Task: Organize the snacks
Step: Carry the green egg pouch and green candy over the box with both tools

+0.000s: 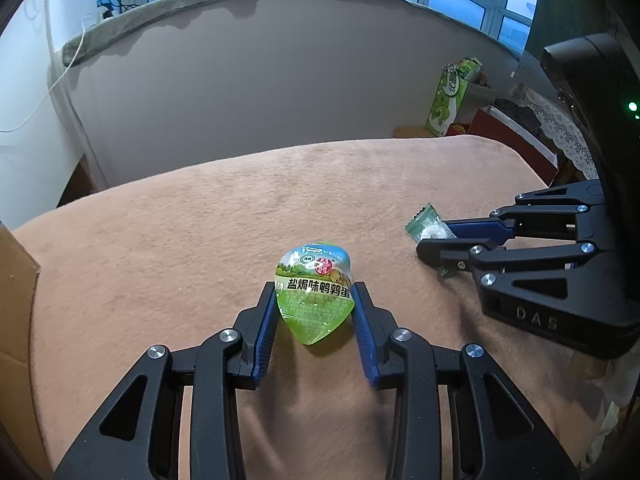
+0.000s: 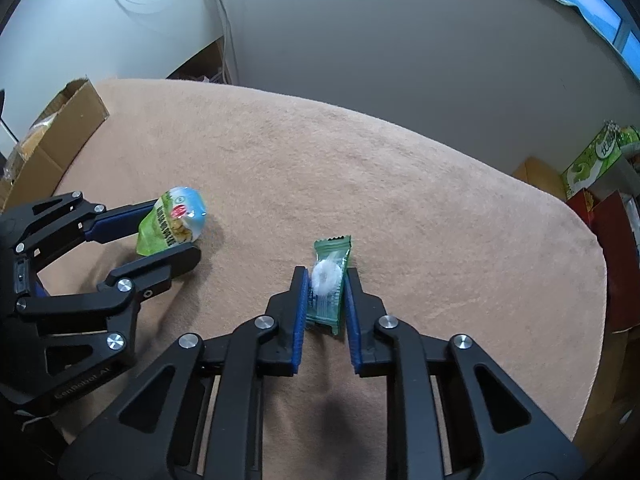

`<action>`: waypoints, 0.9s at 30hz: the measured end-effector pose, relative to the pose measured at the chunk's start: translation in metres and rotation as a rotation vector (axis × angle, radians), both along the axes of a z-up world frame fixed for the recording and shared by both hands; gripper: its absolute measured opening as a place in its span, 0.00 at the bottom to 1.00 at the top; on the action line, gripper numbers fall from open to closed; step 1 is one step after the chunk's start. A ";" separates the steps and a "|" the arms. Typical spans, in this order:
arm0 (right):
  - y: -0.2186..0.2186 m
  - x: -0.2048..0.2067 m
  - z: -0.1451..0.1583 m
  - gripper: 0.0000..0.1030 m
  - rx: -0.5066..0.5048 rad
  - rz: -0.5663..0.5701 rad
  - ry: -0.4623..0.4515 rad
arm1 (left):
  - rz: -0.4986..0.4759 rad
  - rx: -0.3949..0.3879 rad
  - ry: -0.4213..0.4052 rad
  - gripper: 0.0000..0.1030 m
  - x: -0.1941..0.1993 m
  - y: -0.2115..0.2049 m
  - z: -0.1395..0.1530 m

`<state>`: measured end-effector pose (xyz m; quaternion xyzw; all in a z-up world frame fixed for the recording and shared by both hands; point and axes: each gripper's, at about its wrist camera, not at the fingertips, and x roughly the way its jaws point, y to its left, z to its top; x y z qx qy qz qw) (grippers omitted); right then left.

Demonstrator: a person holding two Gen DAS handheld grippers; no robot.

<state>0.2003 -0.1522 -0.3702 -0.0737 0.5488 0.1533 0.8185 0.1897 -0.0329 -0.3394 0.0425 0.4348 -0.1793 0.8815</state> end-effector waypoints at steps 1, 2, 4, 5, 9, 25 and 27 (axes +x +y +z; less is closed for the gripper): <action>-0.002 -0.001 0.001 0.13 0.010 -0.003 -0.002 | -0.001 -0.004 -0.002 0.33 -0.002 0.002 0.001; -0.004 -0.003 0.003 0.05 0.024 -0.013 -0.007 | 0.001 -0.006 -0.005 0.33 -0.003 0.003 0.002; -0.006 -0.006 0.007 0.05 0.038 -0.028 -0.026 | 0.008 -0.015 -0.014 0.33 -0.005 0.007 0.006; -0.008 -0.006 0.008 0.05 0.046 -0.026 -0.026 | 0.011 -0.019 -0.016 0.33 -0.005 0.008 0.007; -0.020 -0.014 0.011 0.05 0.060 -0.032 -0.041 | 0.025 -0.026 -0.024 0.33 -0.007 0.015 0.010; -0.010 -0.044 0.073 0.05 0.168 -0.030 -0.138 | 0.098 -0.070 -0.105 0.33 -0.044 0.071 0.054; -0.004 -0.051 0.084 0.05 0.181 -0.017 -0.151 | 0.116 -0.076 -0.116 0.33 -0.049 0.080 0.060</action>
